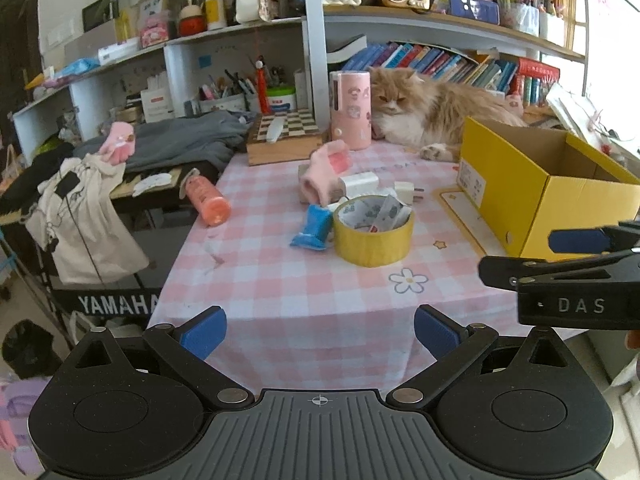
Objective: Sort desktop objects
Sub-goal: 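Grasp and lift the yellow tape roll with the right tool while the left tool approaches the blue piece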
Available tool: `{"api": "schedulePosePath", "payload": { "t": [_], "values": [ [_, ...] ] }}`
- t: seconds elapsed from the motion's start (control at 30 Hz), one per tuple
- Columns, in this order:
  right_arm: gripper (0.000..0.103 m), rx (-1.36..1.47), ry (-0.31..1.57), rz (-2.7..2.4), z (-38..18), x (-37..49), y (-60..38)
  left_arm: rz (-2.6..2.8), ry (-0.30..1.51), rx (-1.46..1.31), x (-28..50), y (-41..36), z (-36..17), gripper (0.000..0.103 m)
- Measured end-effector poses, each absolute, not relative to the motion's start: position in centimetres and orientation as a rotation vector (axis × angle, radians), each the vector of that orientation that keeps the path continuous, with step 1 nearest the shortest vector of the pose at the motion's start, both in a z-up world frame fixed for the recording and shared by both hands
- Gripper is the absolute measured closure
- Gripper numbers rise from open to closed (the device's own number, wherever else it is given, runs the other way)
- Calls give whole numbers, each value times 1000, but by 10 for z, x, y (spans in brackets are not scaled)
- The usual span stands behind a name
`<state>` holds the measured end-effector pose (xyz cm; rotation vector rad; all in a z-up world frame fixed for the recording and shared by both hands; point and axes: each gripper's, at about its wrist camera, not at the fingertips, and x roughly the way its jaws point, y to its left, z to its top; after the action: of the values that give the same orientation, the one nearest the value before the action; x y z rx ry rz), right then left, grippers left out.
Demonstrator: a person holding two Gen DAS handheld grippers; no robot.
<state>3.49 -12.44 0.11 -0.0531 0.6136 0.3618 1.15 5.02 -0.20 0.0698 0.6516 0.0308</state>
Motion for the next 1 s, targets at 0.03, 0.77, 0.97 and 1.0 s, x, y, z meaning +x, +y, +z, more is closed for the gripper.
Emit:
{"api": "schedulePosePath", "payload": {
  "t": [0.03, 0.77, 0.97, 1.0],
  "values": [
    [23, -57, 613, 370, 0, 38, -122, 34, 650, 78, 13, 51, -3, 1],
    [15, -116, 750, 441, -21, 137, -67, 23, 761, 64, 98, 86, -22, 1],
    [10, -132, 815, 445, -31, 161, -54, 41, 791, 71, 111, 94, -26, 1],
    [10, -134, 824, 446, -33, 164, -52, 44, 796, 70, 113, 96, -27, 1]
  ]
}}
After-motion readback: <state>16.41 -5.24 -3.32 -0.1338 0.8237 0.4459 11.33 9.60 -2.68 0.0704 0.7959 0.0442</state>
